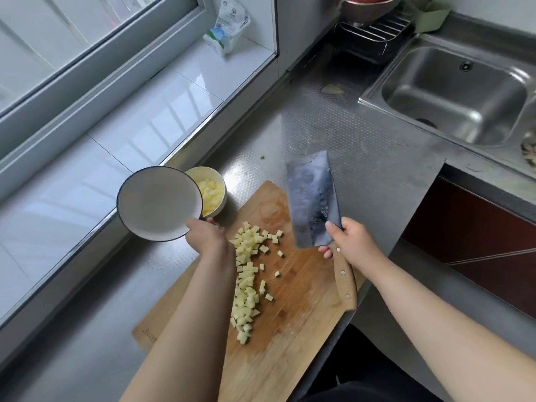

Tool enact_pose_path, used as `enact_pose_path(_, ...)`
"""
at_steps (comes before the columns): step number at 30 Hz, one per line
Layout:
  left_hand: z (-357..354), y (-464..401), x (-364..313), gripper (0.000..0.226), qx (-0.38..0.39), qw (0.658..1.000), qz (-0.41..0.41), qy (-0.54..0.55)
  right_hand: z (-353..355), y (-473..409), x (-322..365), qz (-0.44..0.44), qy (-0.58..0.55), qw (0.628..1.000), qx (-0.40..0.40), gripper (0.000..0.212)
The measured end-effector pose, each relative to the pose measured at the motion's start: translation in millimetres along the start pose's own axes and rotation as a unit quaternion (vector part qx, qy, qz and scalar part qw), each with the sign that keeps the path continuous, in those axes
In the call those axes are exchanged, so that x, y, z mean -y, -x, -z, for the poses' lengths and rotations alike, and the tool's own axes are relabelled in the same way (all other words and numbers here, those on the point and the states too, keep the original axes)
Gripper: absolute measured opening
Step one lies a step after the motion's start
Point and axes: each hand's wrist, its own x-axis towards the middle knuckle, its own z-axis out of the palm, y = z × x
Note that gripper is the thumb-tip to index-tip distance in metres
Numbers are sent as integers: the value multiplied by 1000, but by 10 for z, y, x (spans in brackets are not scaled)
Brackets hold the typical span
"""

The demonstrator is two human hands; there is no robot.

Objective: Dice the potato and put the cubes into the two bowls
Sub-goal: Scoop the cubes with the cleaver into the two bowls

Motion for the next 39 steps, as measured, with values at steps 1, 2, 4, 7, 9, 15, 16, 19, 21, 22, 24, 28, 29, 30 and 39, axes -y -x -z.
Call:
enact_pose_path(1,-16,53,43,23,30,999,-24,-33,32,2,-60,-13,-13,1000,0,28)
enact_pose_path(2,-38,93,75,20,60,995,-38,-65,58,4,-130,-30,-24,999,0,28)
enact_pose_path(4,-103,136,101,20,114,983,-56,-135,90,20,-274,-62,-37,997,-2,29)
enact_pose_path(7,-228,126,114,24,183,945,-79,-259,128,56,-462,-90,-38,995,6,27)
enact_pose_path(9,-318,94,98,24,227,918,-83,-316,129,52,-562,-105,-41,993,23,24)
enact_pose_path(15,-486,-19,-6,24,292,850,-79,-430,-10,-80,-699,-112,33,990,75,23)
enact_pose_path(16,-499,-55,-6,24,298,843,-78,-441,-54,-108,-702,-116,40,989,82,23)
enact_pose_path(19,-532,-114,-3,25,307,833,-76,-454,-160,-167,-663,-118,51,986,105,19)
enact_pose_path(21,-545,-140,-17,25,314,829,-69,-458,-243,-180,-601,-118,63,984,121,16)
enact_pose_path(22,-559,-128,-17,25,320,825,-67,-462,-257,-179,-573,-117,75,982,127,22)
enact_pose_path(24,-557,-179,-55,26,328,812,-64,-478,-377,-211,-536,-125,100,977,139,50)
enact_pose_path(28,-547,-263,-81,27,338,778,-77,-524,-500,-243,-503,-118,145,969,164,55)
enact_pose_path(29,-549,-289,-80,27,341,768,-82,-536,-510,-254,-493,-119,151,967,168,55)
enact_pose_path(30,-549,-322,-77,29,344,756,-86,-550,-518,-263,-491,-124,157,964,173,56)
enact_pose_path(39,-613,-505,1,37,359,642,-110,-668,-496,-167,-561,-135,206,943,222,59)
